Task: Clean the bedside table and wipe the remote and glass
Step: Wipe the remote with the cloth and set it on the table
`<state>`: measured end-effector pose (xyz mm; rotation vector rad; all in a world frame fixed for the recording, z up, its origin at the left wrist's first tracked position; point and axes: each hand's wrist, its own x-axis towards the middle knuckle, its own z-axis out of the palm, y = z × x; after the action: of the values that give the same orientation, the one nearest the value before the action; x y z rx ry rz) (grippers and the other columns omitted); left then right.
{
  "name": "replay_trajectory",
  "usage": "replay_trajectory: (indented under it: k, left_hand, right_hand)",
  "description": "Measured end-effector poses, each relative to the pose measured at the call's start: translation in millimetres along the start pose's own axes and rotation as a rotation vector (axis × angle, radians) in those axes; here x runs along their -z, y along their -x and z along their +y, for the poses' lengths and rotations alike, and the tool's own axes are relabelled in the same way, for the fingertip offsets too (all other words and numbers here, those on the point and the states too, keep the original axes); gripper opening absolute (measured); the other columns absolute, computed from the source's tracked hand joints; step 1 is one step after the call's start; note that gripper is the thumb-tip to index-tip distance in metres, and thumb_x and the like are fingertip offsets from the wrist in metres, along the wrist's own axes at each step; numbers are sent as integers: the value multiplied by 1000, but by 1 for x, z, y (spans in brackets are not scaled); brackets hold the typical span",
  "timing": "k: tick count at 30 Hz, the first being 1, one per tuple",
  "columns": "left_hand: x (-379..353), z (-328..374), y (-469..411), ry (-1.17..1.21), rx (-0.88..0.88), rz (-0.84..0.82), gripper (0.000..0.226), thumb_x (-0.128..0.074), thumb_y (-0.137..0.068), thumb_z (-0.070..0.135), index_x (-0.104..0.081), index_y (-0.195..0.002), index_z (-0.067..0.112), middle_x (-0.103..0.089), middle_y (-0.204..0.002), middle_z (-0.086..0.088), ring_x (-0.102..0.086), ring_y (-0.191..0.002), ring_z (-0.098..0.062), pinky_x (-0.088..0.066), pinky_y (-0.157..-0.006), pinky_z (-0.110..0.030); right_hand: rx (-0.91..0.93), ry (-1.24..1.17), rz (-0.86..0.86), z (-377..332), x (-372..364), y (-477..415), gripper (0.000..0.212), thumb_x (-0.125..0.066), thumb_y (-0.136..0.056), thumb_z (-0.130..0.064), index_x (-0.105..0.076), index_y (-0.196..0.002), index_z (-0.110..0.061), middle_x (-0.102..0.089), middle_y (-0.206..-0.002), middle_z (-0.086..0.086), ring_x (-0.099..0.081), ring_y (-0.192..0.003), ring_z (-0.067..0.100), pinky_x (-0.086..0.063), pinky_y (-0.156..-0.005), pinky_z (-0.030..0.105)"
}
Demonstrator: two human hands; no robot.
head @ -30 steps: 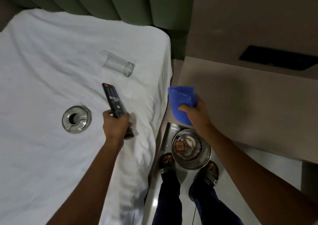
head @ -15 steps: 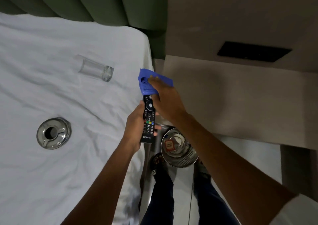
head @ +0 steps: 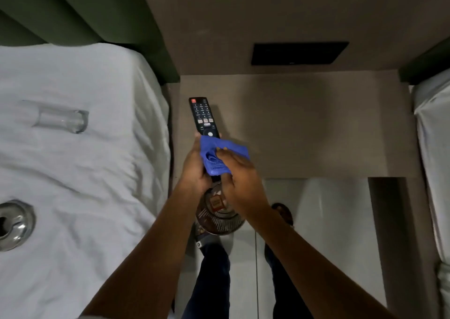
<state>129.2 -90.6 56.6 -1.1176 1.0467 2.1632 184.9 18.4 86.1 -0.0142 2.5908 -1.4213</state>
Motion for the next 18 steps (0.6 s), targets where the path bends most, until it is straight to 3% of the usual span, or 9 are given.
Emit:
replay_trajectory:
  k: [2, 5, 6, 11, 15, 18]
  left_hand:
    - [-23, -18, -21, -42, 17, 10, 61, -35, -99, 54, -69, -94, 4, -74, -78, -12, -74, -64, -18, -59, -57, -26]
    - [-47, -45, -47, -211, 15, 100, 61, -51, -93, 53, -59, -119, -2, -69, -107, -22, -69, -91, -32, -58, -84, -42]
    - [-54, -53, -54, -267, 25, 118, 58, -55, -91, 52, -60, -120, 1, -68, -109, -22, -68, -93, -34, -57, -86, -45]
    - [-74, -81, -96, -356, -22, 154, 35, -58, -93, 40, -67, -109, 10, -70, -103, -18, -69, -88, -32, -57, -86, -46]
    - [-85, -98, -134, -408, -40, 262, 30, -62, -91, 36, -68, -104, 10, -71, -86, -9, -69, -76, -25, -56, -65, -32]
    - [-88, -104, -152, -458, -86, 305, 28, -62, -92, 31, -68, -110, 10, -70, -86, -2, -65, -74, -15, -48, -58, -25]
  right_hand:
    - [-57, 33, -3, 29, 19, 5, 48, -49, -81, 4, -54, -128, -4, -57, -132, 16, -49, -125, 29, -38, -108, 44]
    - [-101, 105, -37, 59, 46, 6, 39, -51, -84, -3, -59, -122, -9, -64, -119, 13, -59, -109, 29, -48, -94, 45]
    - [-106, 120, -31, 68, 56, 4, 35, -49, -84, -7, -61, -117, -9, -68, -111, 12, -62, -98, 28, -51, -87, 45]
    - [-267, 38, 92, 114, 96, -4, 26, -51, -83, -1, -62, -103, -14, -67, -88, 5, -61, -71, 18, -53, -67, 34]
    - [-373, -113, 99, 149, 111, -13, 31, -50, -84, 0, -61, -99, -24, -64, -77, -5, -55, -58, 9, -43, -51, 22]
    - [-395, -151, 71, 164, 120, -15, 32, -49, -83, 0, -61, -95, -27, -61, -72, -9, -52, -55, 3, -40, -48, 13]
